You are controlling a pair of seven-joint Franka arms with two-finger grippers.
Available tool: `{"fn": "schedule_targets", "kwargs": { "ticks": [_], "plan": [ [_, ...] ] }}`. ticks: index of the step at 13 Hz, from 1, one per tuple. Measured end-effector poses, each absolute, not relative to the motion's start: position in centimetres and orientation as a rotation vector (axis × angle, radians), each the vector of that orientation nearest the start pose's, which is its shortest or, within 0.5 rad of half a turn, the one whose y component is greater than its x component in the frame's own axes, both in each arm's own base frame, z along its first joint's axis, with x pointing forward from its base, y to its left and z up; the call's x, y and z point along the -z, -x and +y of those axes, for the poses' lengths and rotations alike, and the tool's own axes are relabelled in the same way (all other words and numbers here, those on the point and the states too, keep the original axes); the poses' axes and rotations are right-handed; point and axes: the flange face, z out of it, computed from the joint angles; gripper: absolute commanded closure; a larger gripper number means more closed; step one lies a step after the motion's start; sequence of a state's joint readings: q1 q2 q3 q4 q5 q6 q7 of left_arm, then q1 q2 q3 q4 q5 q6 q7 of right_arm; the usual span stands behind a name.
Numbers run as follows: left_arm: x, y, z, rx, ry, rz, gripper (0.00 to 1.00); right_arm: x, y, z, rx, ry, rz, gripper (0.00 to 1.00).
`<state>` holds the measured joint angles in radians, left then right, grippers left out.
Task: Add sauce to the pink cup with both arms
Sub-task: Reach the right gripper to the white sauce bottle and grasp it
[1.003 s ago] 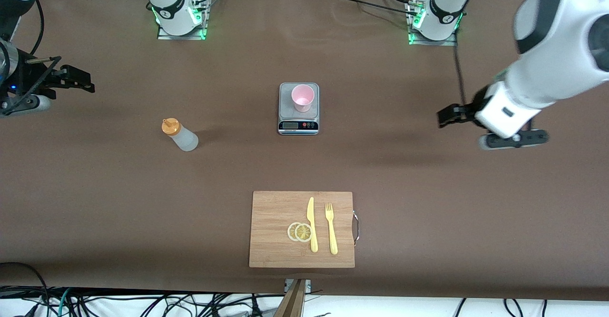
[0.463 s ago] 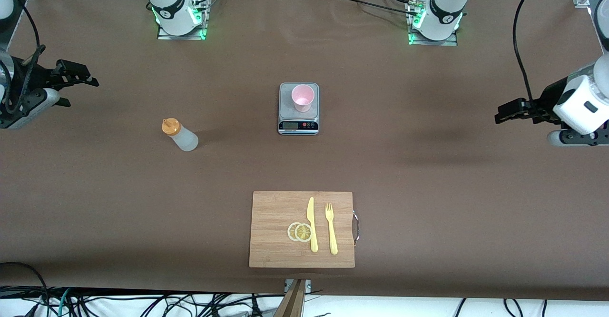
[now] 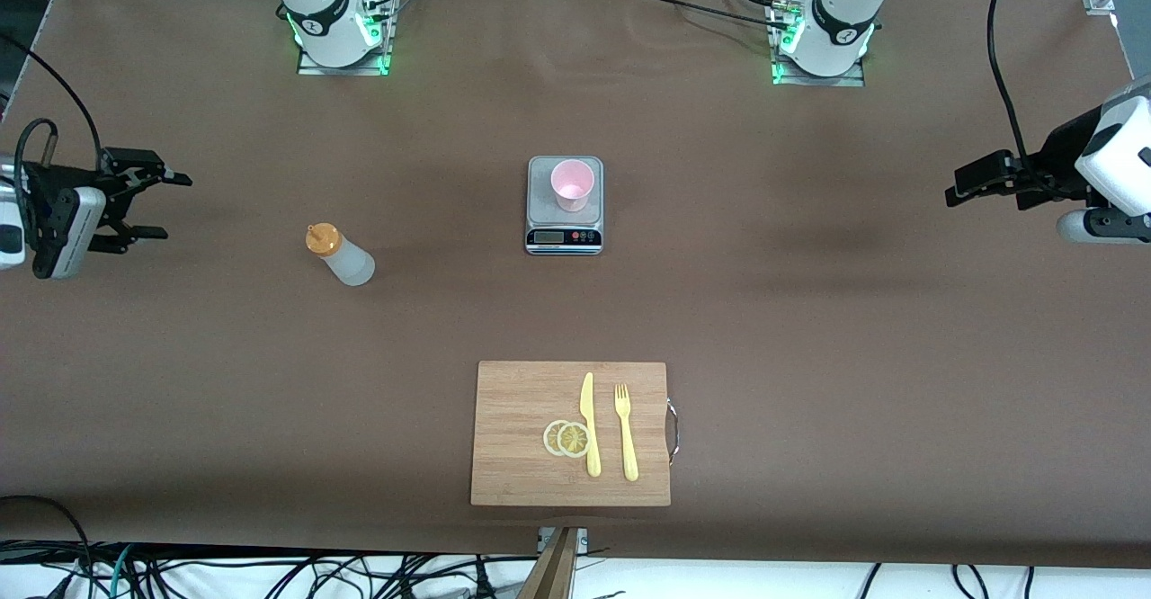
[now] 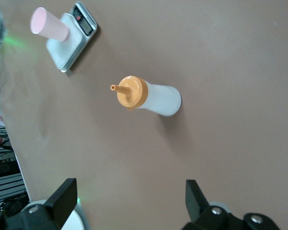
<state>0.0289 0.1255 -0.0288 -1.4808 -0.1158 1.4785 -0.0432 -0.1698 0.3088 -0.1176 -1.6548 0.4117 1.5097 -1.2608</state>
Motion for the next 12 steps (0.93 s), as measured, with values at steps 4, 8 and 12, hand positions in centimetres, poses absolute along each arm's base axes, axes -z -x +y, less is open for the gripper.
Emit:
{"fn": "schedule_targets", "kwargs": {
  "ticks": [4, 8, 12],
  "plan": [
    [-57.9, -57.9, -2.2, -0.247, 3.191, -0.010, 0.00, -30.8, -59.6, -14.2, 0.144, 2.005, -1.248, 0.00],
    [-57.4, -57.6, -2.3, -0.268, 3.186, -0.005, 0.00, -27.2, -60.1, -12.3, 0.335, 1.770, -1.398, 0.00],
    [-57.4, -57.6, -2.8, -0.269, 3.186, 0.009, 0.00, -22.5, -59.8, -10.7, 0.508, 1.544, -1.493, 0.00]
  ]
}}
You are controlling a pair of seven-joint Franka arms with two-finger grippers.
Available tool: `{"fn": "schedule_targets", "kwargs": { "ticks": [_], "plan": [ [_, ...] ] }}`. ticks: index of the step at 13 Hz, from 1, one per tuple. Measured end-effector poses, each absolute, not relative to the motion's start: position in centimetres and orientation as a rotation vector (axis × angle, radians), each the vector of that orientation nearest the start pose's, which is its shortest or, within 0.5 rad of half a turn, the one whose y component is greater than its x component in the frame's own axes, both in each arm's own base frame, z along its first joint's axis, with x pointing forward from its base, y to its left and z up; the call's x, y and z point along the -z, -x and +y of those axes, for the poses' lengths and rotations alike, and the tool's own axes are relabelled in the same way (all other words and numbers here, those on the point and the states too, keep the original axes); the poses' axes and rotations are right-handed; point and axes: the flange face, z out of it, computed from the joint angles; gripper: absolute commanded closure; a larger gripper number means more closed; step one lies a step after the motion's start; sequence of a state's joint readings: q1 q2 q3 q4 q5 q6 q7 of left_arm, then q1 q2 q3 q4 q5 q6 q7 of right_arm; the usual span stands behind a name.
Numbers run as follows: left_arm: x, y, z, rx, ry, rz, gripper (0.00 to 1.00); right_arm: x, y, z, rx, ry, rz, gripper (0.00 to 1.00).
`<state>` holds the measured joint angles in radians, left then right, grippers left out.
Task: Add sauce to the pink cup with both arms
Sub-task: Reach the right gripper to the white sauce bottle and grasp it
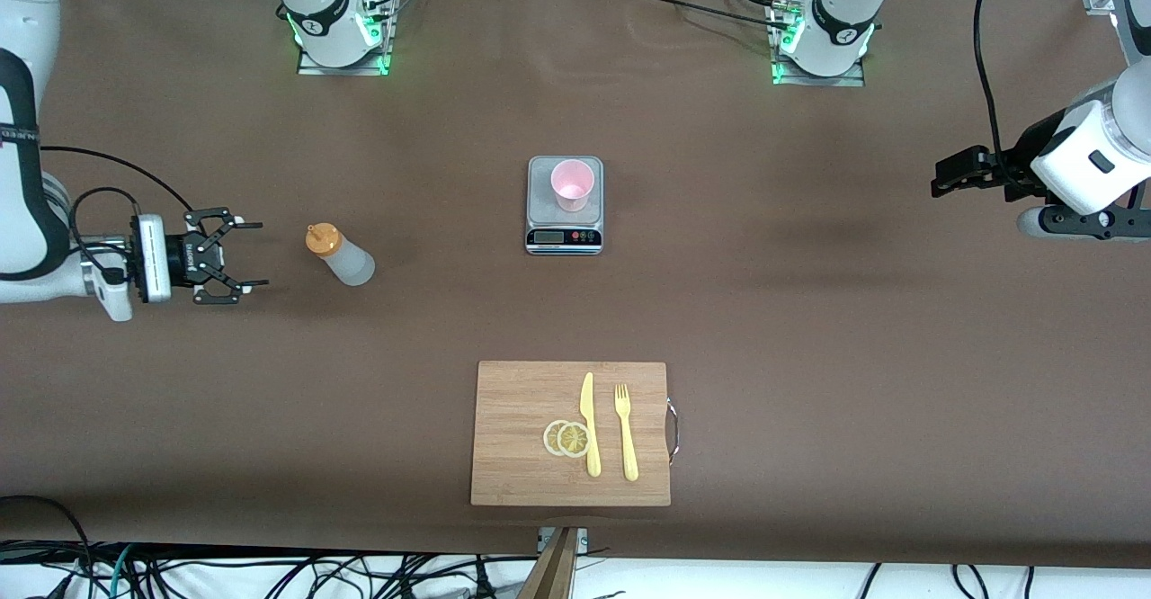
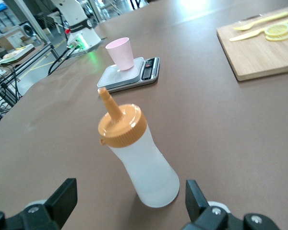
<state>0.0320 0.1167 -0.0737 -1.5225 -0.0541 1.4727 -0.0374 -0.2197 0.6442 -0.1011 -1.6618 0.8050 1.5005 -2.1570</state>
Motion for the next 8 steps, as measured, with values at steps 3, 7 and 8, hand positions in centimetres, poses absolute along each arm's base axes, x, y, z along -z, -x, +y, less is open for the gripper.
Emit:
{"fn": "schedule_targets", "kwargs": {
  "ticks": [3, 7, 8],
  "plan": [
    [-57.4, -57.6, -3.0, -0.269, 3.186, 0.016, 0.00, -18.0, -59.4, -9.0, 0.597, 1.426, -1.482, 0.00],
    [-57.2, -57.6, -2.3, -0.275, 3.187, -0.006, 0.00, -13.8, -58.5, -7.2, 0.715, 1.269, -1.514, 0.00],
    [-57.2, -57.6, -2.3, -0.276, 3.187, -0.006, 0.00, -13.0, -58.2, -6.9, 0.744, 1.234, -1.525, 0.00]
  ]
}}
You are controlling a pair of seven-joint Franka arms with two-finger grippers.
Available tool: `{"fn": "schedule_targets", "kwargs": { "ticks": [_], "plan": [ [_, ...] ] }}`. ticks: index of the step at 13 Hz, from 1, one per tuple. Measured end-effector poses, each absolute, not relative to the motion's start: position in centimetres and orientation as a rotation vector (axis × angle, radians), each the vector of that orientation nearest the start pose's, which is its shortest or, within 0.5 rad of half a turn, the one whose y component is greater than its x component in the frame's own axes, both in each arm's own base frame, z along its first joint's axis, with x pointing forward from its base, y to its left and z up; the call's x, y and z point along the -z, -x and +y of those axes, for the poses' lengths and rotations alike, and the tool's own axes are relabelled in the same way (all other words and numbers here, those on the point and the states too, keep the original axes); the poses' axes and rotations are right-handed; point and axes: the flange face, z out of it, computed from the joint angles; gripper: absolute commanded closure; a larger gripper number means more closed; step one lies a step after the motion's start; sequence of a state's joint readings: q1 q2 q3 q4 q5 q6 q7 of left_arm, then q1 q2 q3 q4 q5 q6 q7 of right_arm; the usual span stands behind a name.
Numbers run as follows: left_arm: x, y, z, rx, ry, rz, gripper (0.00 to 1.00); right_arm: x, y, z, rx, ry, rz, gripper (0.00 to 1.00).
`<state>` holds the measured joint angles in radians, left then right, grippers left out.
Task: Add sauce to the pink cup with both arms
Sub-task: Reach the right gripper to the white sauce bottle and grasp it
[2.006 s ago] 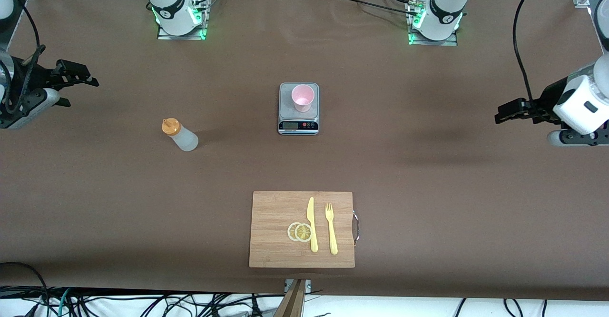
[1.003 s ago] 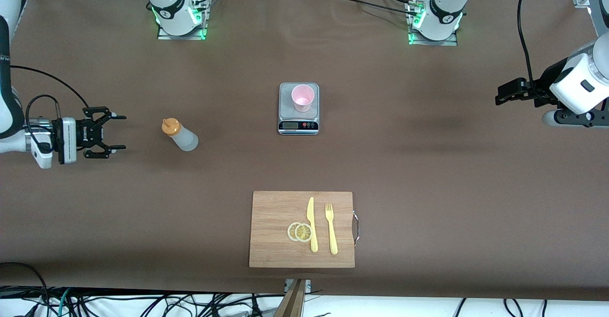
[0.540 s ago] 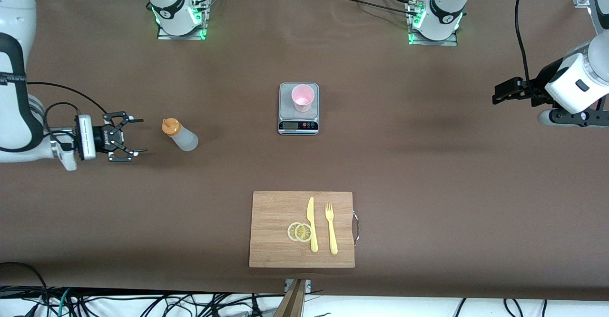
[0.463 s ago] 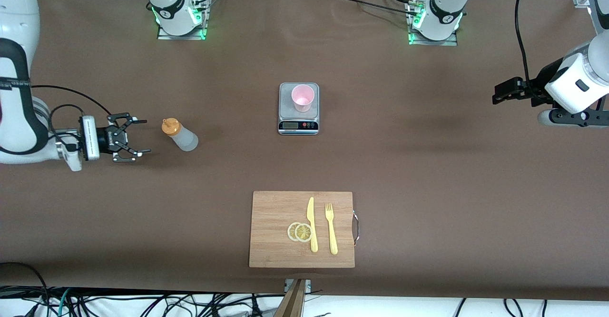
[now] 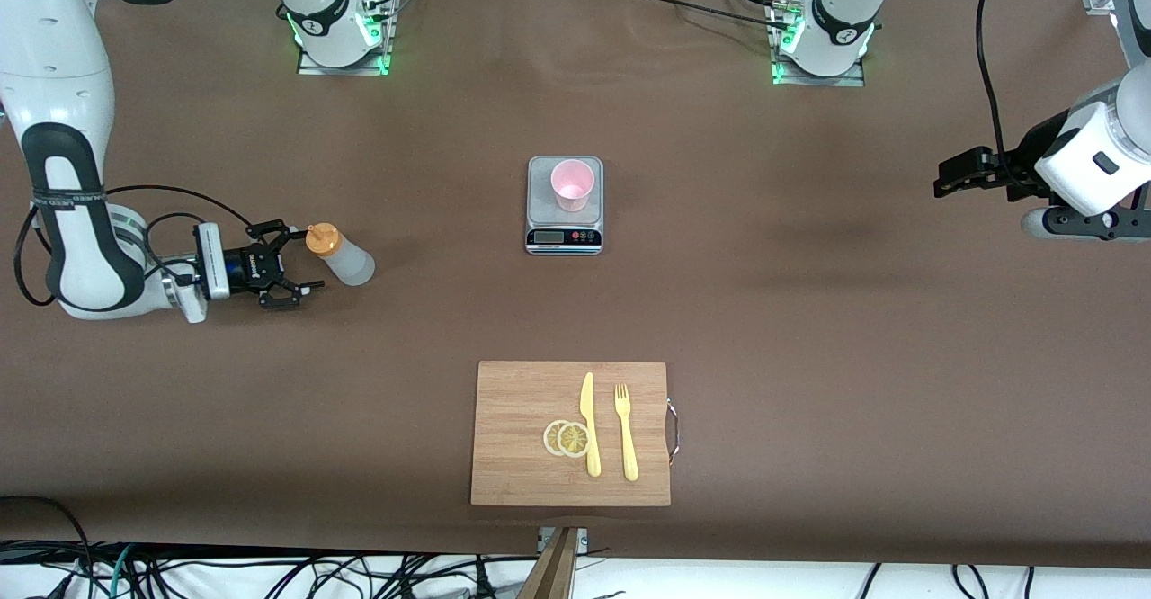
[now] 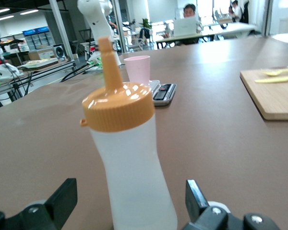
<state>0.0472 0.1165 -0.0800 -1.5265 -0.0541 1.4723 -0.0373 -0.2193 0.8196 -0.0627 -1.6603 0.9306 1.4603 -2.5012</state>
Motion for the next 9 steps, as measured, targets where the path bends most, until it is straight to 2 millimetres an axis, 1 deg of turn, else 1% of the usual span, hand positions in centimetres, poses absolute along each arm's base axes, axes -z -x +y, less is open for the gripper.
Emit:
{"fn": "schedule_targets", "kwargs": {
  "ticks": [1, 4, 5, 7, 8, 9],
  "plan": [
    [-57.1, -57.6, -2.3, -0.277, 3.187, -0.006, 0.00, -12.6, -58.1, -6.7, 0.770, 1.207, -1.531, 0.00],
    [-57.0, -57.6, -2.1, -0.280, 3.187, -0.008, 0.00, -12.3, -58.2, -5.9, 0.834, 1.168, -1.529, 0.01],
    [-57.0, -57.6, -2.2, -0.281, 3.187, -0.004, 0.00, -11.9, -58.2, -5.6, 0.849, 1.160, -1.519, 0.02],
    [-57.0, -57.5, -2.7, -0.281, 3.187, 0.010, 0.00, -10.7, -58.0, -4.4, 0.861, 1.142, -1.494, 0.06],
    [-57.0, -57.5, -2.8, -0.281, 3.187, 0.014, 0.00, -10.4, -58.0, -3.8, 0.866, 1.135, -1.484, 0.20],
    [-57.0, -57.5, -2.8, -0.281, 3.187, 0.015, 0.00, -10.3, -58.0, -3.3, 0.869, 1.130, -1.479, 0.48]
  ]
}}
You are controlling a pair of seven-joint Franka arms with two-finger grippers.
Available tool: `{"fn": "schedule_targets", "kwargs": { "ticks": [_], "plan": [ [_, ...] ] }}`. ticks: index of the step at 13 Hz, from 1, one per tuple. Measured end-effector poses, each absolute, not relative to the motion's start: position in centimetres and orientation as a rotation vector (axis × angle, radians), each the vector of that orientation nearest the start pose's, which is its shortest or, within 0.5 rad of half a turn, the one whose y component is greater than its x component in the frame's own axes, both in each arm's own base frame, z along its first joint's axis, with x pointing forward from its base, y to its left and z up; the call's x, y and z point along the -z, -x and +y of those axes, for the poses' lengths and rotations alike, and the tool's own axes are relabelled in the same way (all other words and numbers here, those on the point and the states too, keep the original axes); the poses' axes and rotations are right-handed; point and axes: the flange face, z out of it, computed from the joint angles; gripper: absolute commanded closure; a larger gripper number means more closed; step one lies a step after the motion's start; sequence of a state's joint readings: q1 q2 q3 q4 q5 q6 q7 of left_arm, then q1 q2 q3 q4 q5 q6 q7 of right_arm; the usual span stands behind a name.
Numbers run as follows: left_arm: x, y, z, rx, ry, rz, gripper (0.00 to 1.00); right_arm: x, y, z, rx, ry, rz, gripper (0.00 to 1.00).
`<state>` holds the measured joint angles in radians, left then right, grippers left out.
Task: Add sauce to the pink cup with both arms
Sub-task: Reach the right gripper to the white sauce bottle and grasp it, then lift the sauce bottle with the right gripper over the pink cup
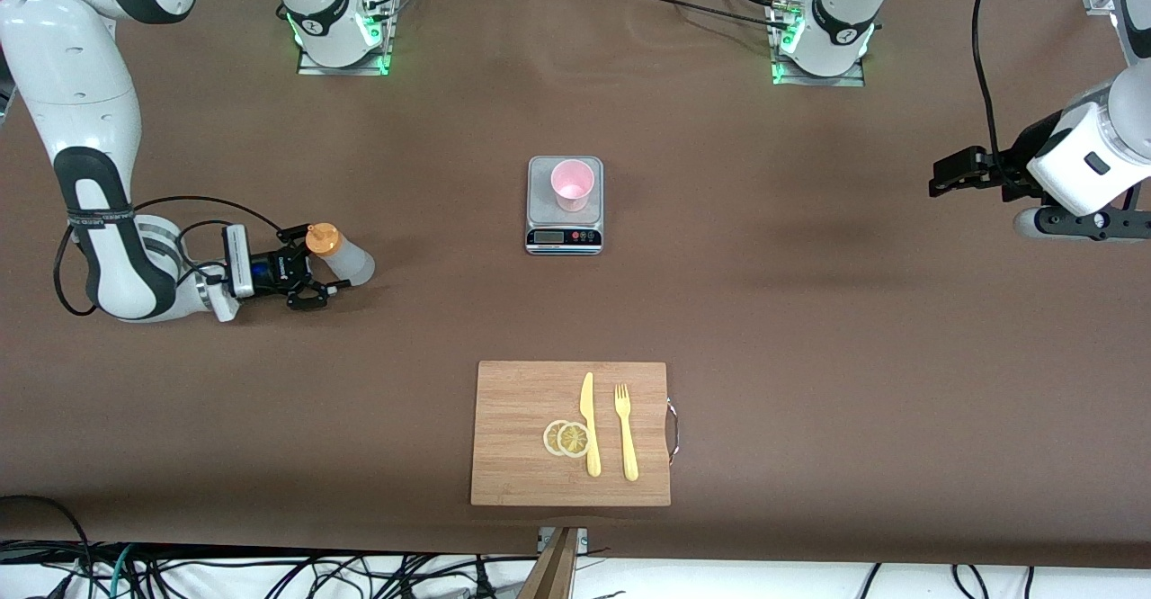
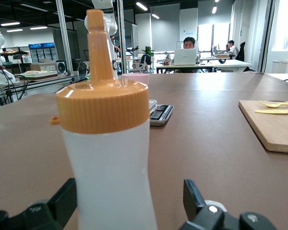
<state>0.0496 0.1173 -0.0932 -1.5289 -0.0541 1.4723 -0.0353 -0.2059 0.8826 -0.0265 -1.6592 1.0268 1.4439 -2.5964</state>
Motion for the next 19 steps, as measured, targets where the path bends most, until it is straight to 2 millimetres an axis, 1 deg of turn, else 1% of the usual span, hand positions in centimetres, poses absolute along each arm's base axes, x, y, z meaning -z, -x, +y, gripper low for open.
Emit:
{"fn": "schedule_targets", "kwargs": {
  "ticks": [1, 2, 8, 10, 11, 12, 13, 15, 17, 18, 19],
  "plan": [
    [-57.0, -57.5, -2.8, -0.281, 3.187, 0.015, 0.00, -10.2, -58.0, -2.9, 0.874, 1.127, -1.474, 0.65],
    [-57.0, -57.5, -2.8, -0.281, 3.187, 0.015, 0.00, -10.2, -58.1, -2.7, 0.877, 1.125, -1.471, 0.74],
    [-57.0, -57.5, -2.8, -0.281, 3.187, 0.015, 0.00, -10.2, -58.1, -2.6, 0.872, 1.126, -1.460, 0.74],
    [-57.0, -57.5, -2.8, -0.281, 3.187, 0.015, 0.00, -11.0, -58.5, -2.1, 0.835, 1.132, -1.414, 0.74],
    [-57.0, -57.5, -2.8, -0.281, 3.187, 0.015, 0.00, -11.9, -59.2, -1.7, 0.810, 1.144, -1.397, 0.74],
    [-57.0, -57.5, -2.8, -0.281, 3.187, 0.015, 0.00, -13.2, -60.0, -1.3, 0.785, 1.160, -1.387, 0.74],
    [-57.0, -57.5, -2.8, -0.281, 3.187, 0.015, 0.00, -15.1, -60.9, -0.8, 0.756, 1.181, -1.383, 0.74],
    [-57.0, -57.5, -2.8, -0.281, 3.187, 0.015, 0.00, -19.7, -62.5, 1.3, 0.684, 1.230, -1.391, 0.74],
    [-57.0, -57.5, -2.8, -0.281, 3.187, 0.015, 0.00, -24.7, -63.9, 4.3, 0.585, 1.320, -1.437, 0.74],
    [-57.0, -57.5, -2.8, -0.281, 3.187, 0.015, 0.00, -27.4, -64.4, 6.3, 0.525, 1.378, -1.474, 0.74],
    [-57.0, -57.5, -2.8, -0.281, 3.187, 0.015, 0.00, -30.1, -64.7, 8.7, 0.459, 1.433, -1.528, 0.74]
  ]
}}
